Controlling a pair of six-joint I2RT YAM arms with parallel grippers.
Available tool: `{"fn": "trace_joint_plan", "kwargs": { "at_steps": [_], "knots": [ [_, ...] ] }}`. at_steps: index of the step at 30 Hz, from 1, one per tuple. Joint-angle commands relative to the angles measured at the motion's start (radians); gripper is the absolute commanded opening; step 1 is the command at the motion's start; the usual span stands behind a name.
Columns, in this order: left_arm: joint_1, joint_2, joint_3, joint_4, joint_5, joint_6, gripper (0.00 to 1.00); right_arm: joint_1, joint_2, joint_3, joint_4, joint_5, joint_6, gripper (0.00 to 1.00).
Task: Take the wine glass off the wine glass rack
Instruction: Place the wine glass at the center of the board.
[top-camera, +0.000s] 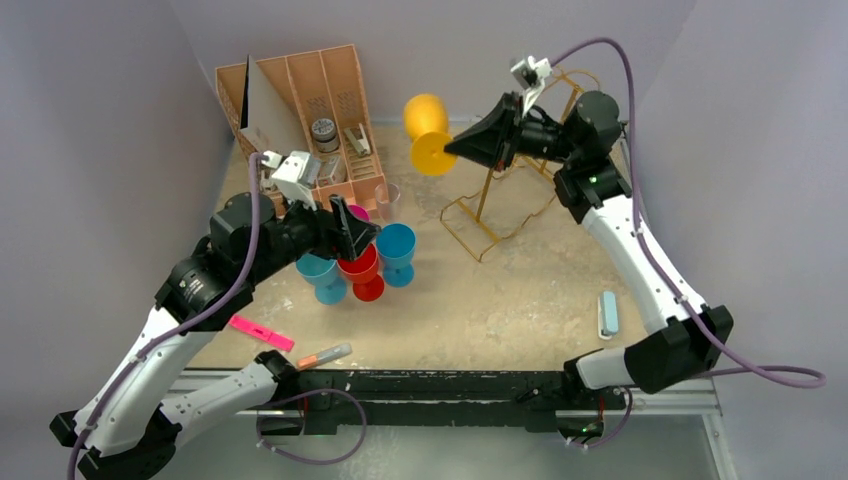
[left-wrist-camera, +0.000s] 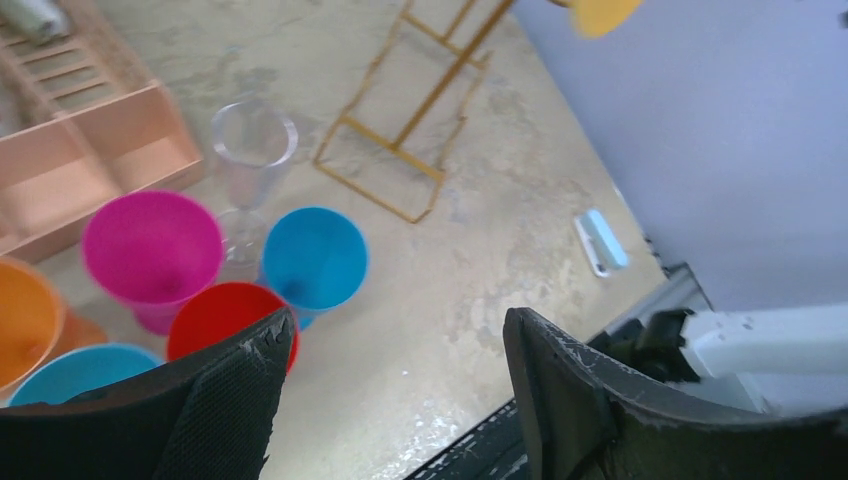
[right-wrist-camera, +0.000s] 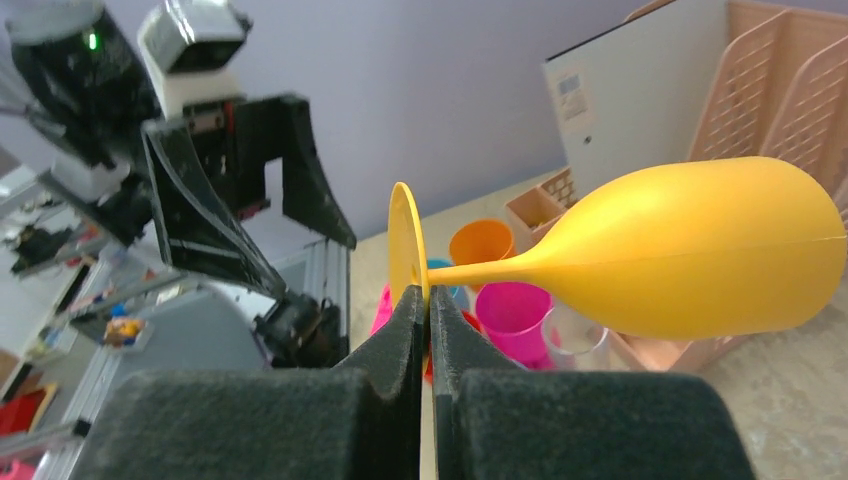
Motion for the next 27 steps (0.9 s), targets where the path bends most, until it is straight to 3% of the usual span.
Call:
{"fn": "trace_joint_plan", "kwargs": {
  "at_steps": [1, 10, 16, 20, 27],
  "knots": [
    [0.002, -0.011, -0.012, 0.225, 0.260, 0.061, 0.75, 0.049, -0.117, -0.082, 0.005, -0.052, -0.166, 0.00],
    [0.002, 0.069, 0.003, 0.314, 0.485, 0.062, 0.71, 0.131, -0.249, -0.198, -0.181, -0.060, -0.265, 0.00],
    [0.002, 0.130, 0.005, 0.378, 0.595, 0.032, 0.62, 0.151, -0.290, -0.282, -0.171, -0.022, -0.187, 0.00],
    [0.002, 0.167, 0.013, 0.380, 0.659, 0.024, 0.47, 0.153, -0.318, -0.348, -0.068, -0.019, -0.108, 0.00],
    [-0.001, 0.227, 0.040, 0.347, 0.745, 0.029, 0.17, 0.152, -0.324, -0.354, -0.084, -0.015, -0.108, 0.00]
  ]
}}
